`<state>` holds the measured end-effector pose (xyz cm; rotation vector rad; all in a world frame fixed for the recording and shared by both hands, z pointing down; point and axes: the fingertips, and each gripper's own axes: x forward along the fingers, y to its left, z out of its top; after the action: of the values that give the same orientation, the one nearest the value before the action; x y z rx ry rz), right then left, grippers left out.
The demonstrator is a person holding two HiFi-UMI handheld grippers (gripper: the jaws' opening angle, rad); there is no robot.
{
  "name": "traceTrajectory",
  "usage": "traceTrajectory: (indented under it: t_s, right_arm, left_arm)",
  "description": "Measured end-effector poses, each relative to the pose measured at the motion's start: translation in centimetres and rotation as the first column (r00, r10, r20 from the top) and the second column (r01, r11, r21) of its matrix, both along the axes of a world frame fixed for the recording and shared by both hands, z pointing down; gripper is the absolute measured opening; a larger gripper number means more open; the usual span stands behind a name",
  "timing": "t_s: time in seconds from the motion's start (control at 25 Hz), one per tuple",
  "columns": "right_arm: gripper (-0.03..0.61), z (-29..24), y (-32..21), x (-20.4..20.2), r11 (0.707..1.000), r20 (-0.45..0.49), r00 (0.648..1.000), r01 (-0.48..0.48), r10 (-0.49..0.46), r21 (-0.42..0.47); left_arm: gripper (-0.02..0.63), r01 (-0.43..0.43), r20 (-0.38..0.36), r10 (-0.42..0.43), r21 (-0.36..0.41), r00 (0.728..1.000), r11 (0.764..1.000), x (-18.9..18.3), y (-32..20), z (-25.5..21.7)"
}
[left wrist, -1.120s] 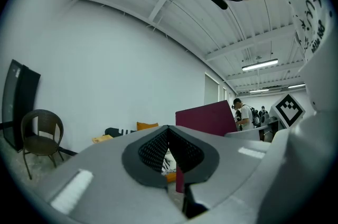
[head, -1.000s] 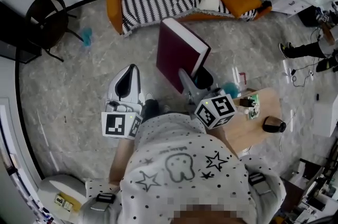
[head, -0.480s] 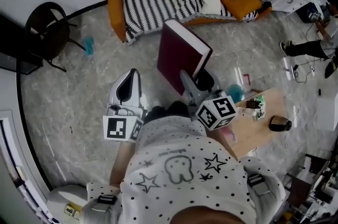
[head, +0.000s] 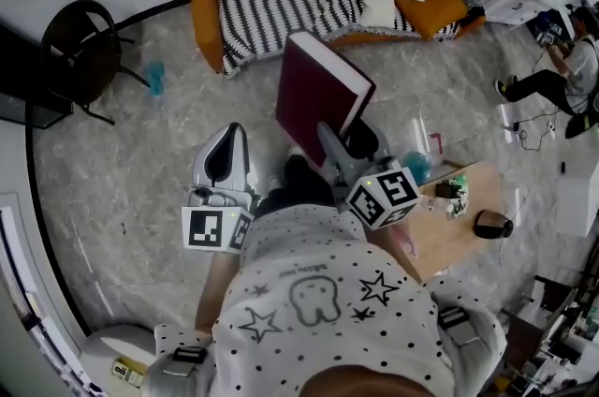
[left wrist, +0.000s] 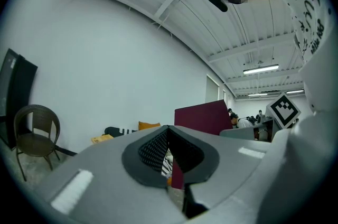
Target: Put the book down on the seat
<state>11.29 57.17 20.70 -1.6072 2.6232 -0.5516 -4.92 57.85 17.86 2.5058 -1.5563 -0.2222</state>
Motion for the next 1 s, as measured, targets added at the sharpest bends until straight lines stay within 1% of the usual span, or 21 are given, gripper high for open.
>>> traceTrajectory:
  t_s: [0.2,0.48,0.84,1.0]
  right_arm:
    - [0.222,0.1,-2.9,-0.3,0.999,-0.003,0.999,0.043,-0.043,-0.011]
    - [0.222,0.0,-7.6,0.0,0.997,0.0,0.997,0.081,-0.081,-0.013]
    - [0.222,0.1,-11.9,3.7,0.994,0.013,0.994,0.107,-0.107,-0.002]
    - [0.222,0.3,-13.4,5.4,0.995,0.016,0.995,0.102,-0.103,0.009]
  left_arm:
    - [-0.003,0.038,-0.011,-0.038,-0.006,0.999,0.999,0.0,-2.3,0.0]
    - [-0.003,0.062,-0.005,-0.062,-0.005,0.998,0.998,0.6,-6.6,-0.3]
    - [-0.003,0.101,0.015,-0.102,0.015,0.995,0.995,3.6,-10.9,-0.7]
    - [-0.003,0.089,0.017,-0.09,0.032,0.996,0.995,5.5,-12.2,-0.8]
